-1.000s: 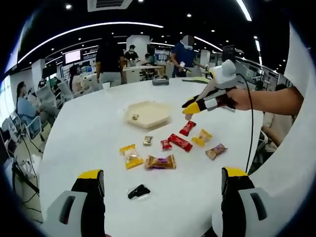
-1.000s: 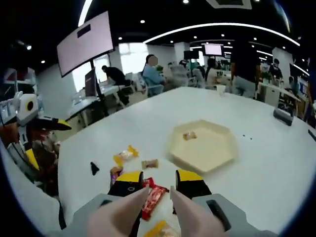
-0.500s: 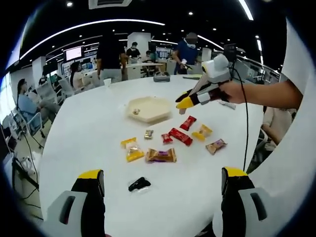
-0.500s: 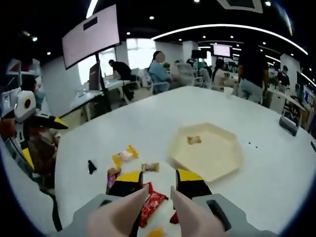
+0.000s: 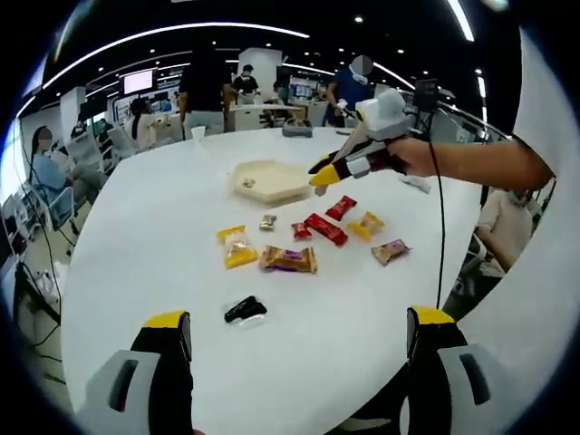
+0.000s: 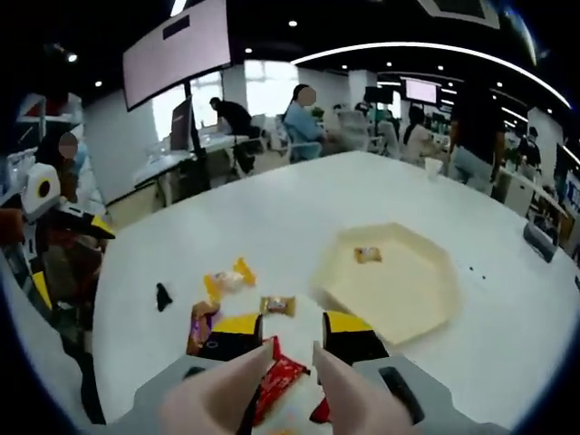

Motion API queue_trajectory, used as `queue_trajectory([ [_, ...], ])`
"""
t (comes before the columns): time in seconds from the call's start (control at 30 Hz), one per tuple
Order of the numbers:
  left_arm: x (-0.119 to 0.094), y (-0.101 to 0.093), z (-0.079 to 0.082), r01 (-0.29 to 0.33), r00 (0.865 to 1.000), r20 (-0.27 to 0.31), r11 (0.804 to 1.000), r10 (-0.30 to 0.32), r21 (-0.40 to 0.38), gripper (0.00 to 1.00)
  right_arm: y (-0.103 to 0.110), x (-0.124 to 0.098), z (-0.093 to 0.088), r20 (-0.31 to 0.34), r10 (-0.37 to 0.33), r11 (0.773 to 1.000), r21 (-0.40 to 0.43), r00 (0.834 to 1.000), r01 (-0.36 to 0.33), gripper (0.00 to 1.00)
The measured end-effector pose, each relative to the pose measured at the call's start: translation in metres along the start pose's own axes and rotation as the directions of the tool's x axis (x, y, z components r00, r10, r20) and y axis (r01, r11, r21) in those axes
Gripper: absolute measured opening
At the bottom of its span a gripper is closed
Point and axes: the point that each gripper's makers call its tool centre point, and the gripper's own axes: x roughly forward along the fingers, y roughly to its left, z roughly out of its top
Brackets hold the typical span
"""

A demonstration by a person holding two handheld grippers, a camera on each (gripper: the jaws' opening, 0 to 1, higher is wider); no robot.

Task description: Place the target food into the container with the food tongs after gripping and lifting it, then release it inside without dropping or visibly crushing the food.

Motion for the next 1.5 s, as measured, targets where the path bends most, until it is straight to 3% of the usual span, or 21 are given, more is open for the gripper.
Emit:
queue_trajectory([
  [0.43, -0.01, 0.015, 0.015, -0.047, 0.998, 0.041, 0.999, 0.047, -0.013, 0.99, 0.005, 0.008, 0.01, -0.019, 0.035, 0.998, -0.06, 0.999, -0.036, 0.25],
  [1.5, -0.015, 0.012, 0.005, -0.046, 0.999, 0.017, 0.999, 0.046, -0.012, 0.99, 0.005, 0.018, 0.016, -0.039, 0.061, 0.992, -0.11, 0.997, -0.065, 0.25],
])
